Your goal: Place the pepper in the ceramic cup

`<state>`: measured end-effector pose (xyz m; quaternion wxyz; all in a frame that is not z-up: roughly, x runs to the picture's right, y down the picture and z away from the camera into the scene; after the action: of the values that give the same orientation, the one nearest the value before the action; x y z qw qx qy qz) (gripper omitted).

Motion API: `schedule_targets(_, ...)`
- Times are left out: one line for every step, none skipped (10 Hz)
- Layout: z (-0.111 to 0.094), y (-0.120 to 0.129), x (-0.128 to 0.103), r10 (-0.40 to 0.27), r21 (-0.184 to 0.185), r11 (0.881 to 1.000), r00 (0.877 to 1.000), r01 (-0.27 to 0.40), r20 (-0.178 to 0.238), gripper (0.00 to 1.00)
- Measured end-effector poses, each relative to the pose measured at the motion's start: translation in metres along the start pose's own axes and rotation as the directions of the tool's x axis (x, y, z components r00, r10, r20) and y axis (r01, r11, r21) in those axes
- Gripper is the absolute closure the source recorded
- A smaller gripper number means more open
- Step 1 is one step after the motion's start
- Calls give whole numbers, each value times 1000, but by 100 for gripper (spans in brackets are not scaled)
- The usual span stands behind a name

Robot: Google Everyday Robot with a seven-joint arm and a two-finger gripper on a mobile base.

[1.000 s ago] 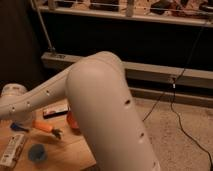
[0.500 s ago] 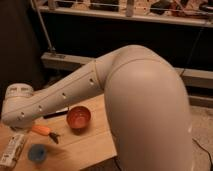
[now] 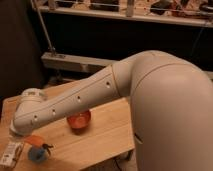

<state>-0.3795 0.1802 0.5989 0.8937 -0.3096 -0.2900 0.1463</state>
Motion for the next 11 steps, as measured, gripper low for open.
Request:
schedule_targets(3, 5, -2, -10, -27, 1000, 1000, 11, 22, 100)
schedule_targets(7, 9, -4, -20, -45, 999, 999, 21, 32, 100)
schedule_targets(12, 14, -7, -35, -67, 997, 998, 38, 44, 100)
schedule_targets(17, 17, -10, -48, -84, 995, 997, 53, 56, 100)
schedule_targets(21, 18, -13, -58, -96, 993, 996, 64, 64, 100)
schedule_targets(26, 19, -17, -68, -110, 991, 995, 76, 72, 100)
schedule_targets(29, 20, -20, -76, -119, 989, 994, 85, 76, 100)
schedule_targets(34, 20, -25, -88, -130, 987, 993, 98, 83, 100)
schedule_targets(37, 19, -28, -94, -136, 985, 992, 105, 87, 100)
schedule_targets(39, 18, -30, -99, -140, 984, 991, 111, 91, 100)
schedule_targets(42, 17, -35, -108, -144, 982, 989, 121, 97, 100)
